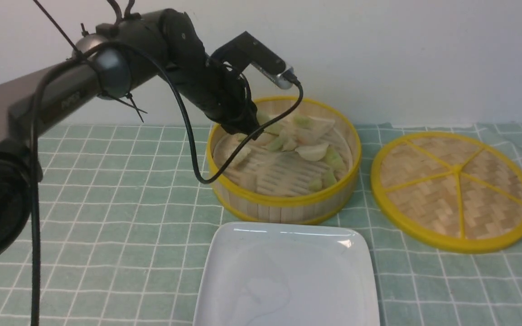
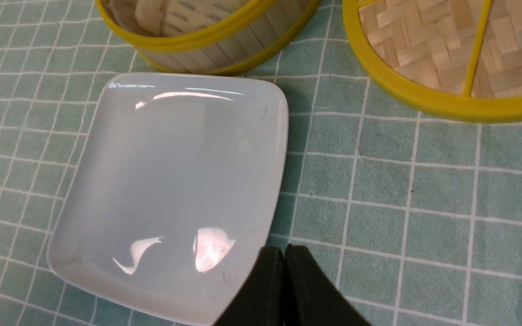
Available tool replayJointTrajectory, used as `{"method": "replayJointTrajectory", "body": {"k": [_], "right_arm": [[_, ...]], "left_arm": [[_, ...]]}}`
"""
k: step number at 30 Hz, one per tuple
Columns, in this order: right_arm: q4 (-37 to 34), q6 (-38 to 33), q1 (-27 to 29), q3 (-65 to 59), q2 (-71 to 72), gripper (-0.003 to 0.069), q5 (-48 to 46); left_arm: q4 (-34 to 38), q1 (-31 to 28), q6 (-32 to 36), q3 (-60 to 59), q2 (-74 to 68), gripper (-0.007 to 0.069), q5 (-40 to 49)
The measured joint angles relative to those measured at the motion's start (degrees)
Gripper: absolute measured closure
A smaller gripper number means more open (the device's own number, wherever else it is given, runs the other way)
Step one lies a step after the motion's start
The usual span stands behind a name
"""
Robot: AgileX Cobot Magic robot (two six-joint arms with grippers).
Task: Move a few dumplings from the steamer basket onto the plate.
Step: Use the left arm to put the dumpling into the plate
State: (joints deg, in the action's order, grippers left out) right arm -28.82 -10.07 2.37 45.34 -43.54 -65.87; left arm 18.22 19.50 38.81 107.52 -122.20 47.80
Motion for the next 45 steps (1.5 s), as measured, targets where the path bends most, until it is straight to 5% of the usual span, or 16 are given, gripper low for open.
{"method": "replayJointTrajectory", "body": {"k": [12, 19, 23, 33, 41, 44, 45], "right_arm": [[-0.1, -0.7, 0.0, 0.0, 0.0, 0.0673, -0.6], [-0.1, -0.9, 0.0, 0.0, 0.0, 0.0673, -1.1], [0.0, -2.0, 0.0, 0.0, 0.0, 0.0673, -1.1], [0.0, -5.0, 0.0, 0.1, -0.1, 0.0673, -1.2], [0.1, -8.8, 0.0, 7.0, -8.5, 0.0673, -5.9], [0.3, -10.5, -0.3, 12.2, -14.1, 0.0671, -6.0], [0.6, -10.6, -1.1, 14.3, -16.1, 0.0671, -6.0]], "left_arm": [[0.2, 1.1, -8.5, -1.2, 13.0, 0.0441, 22.3], [0.4, 5.4, -11.9, -15.2, 17.9, 0.0441, 22.4], [0.1, 12.7, -11.9, -27.4, 17.7, 0.0441, 20.4], [-0.1, 18.4, -12.6, -30.3, 10.3, 0.0436, 8.7], [-0.8, 18.4, -17.9, -27.8, 8.8, 0.0114, 10.2], [-3.8, 18.2, -25.7, -24.1, 9.3, 0.0116, 14.2], [-6.2, 18.0, -28.0, -22.8, 10.3, 0.0169, 15.7]]}}
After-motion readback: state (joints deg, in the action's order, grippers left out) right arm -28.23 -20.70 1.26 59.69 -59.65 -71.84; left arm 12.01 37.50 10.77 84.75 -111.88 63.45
